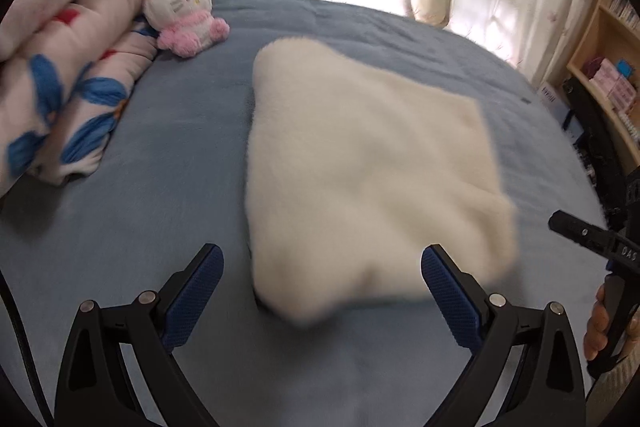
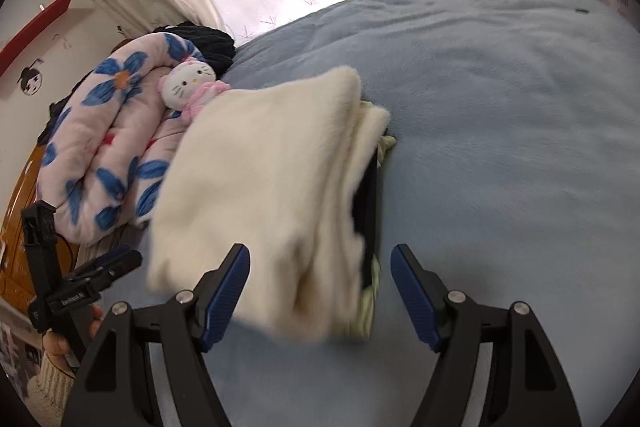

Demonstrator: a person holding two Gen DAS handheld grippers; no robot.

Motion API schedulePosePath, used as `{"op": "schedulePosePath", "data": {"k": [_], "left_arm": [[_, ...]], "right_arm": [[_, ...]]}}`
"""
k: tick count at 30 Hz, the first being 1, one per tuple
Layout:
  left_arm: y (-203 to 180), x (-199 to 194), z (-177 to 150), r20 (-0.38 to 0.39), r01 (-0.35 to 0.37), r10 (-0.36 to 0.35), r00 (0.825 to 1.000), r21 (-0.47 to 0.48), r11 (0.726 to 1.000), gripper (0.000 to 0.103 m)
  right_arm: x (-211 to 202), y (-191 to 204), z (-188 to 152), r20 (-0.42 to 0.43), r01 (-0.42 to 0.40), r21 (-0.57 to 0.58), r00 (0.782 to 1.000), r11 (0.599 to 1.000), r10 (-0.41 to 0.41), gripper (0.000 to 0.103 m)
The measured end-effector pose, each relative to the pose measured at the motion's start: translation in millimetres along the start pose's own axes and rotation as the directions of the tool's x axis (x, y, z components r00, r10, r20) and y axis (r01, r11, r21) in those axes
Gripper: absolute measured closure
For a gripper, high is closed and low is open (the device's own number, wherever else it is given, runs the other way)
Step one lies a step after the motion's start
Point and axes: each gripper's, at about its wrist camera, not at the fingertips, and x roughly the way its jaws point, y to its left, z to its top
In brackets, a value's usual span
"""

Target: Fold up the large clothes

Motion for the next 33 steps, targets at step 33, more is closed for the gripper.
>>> {"op": "schedulePosePath", "data": {"k": [33], "left_arm": [[-214,-318,-250,0.124,-0.009,-0.002,0.992,0.083,0.996,0.004]], "right_arm": [[-361,63,-236,0.131,0.117,-0.241,0.988,0.964,-0.087,0.029]]}}
